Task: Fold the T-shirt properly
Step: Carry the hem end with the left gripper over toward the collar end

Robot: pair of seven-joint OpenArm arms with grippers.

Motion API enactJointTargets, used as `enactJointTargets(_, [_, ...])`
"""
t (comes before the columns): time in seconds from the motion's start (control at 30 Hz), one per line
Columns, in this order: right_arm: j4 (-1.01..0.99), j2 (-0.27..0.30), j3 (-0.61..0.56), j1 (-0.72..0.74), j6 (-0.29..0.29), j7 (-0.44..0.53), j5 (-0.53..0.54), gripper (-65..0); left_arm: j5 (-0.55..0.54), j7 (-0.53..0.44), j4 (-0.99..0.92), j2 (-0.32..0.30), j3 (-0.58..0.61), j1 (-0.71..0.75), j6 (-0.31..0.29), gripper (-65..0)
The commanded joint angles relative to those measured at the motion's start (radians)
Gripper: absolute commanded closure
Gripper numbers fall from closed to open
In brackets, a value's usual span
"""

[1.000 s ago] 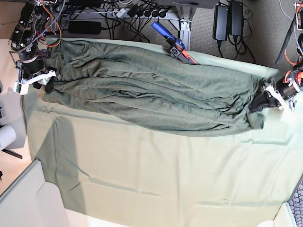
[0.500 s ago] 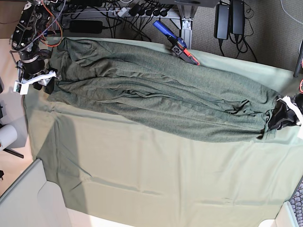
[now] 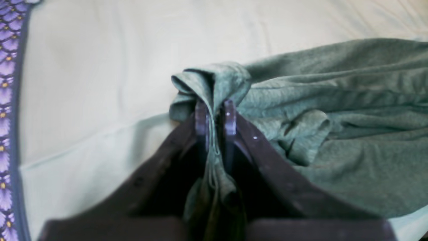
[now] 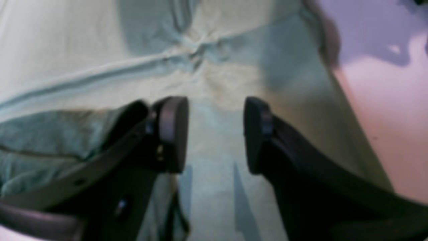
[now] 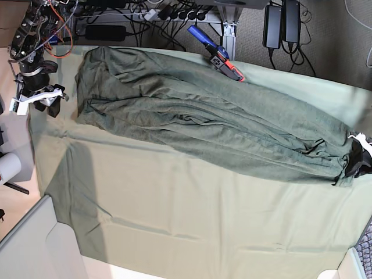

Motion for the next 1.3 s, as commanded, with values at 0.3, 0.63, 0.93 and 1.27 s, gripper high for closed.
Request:
enactJointTargets(0.3, [0.017, 0.022, 0.015, 0.011, 0.000, 0.027, 0.036, -27.8, -0.044, 0.004, 0.292, 0.029, 0.026, 0.042, -0.009, 0.0])
enactJointTargets(0.63, [0.018, 0.022, 0.015, 0.011, 0.000, 0.032, 0.036, -27.8, 0.127, 0.007, 0.472, 0.167, 0.427, 0.048, -0.009, 0.0])
enactJointTargets(0.93, [0.017, 0.022, 0.015, 0.010, 0.000, 0.034, 0.036, -27.8, 0.281, -0.069, 0.321, 0.272, 0.597, 0.038, -0.009, 0.0])
enactJointTargets(1.27, [0.024, 0.022, 0.016, 0.008, 0.000, -0.052, 0.084, -30.6, 0.191, -0.130, 0.254, 0.285, 0.648, 0.026, -0.009, -35.3])
